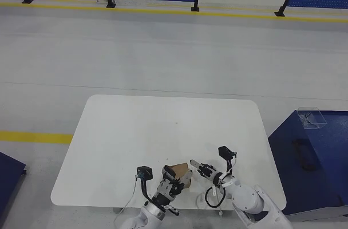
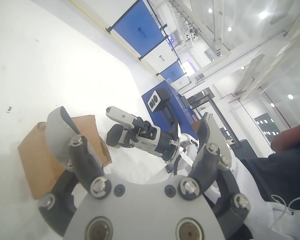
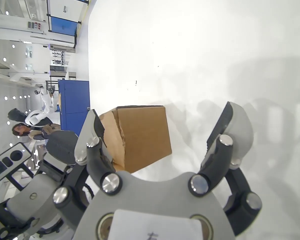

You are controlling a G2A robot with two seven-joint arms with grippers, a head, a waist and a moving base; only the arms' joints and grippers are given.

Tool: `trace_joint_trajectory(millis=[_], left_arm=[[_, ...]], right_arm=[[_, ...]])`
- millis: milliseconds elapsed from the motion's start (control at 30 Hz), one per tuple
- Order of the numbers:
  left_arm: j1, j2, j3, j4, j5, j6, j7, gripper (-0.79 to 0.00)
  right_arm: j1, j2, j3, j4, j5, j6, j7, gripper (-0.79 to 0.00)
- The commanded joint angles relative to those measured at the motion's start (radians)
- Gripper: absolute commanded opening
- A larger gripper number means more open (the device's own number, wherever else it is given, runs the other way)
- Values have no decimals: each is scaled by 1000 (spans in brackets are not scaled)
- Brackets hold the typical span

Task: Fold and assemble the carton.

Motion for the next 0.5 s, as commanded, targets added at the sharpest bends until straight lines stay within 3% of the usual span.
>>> trace_joint_trajectory(millis=[0,67,133,333,400,467], left_arm=[[2,6,-9,0,73,-52,20,0],[-4,16,-33,-1,90,-140,-17,0],[-3,23,-67,-2,133,-193,33,0],[-3,23,-67,-2,133,-193,33,0],[-21,27,-80,3,196,-174,16,0],[-57,38,-98,13,307,-241,-14,0]], right_arm=[[-2,2,14,4,-3,-6,6,0],[-9,3,27,8,3,9,16,0],[-6,4,36,7,23,51,52,0],[-9,4,34,10,11,48,46,0],[-10,5,27,16,-58,43,11,0],[-14,5,17,19,-113,35,-17,0]])
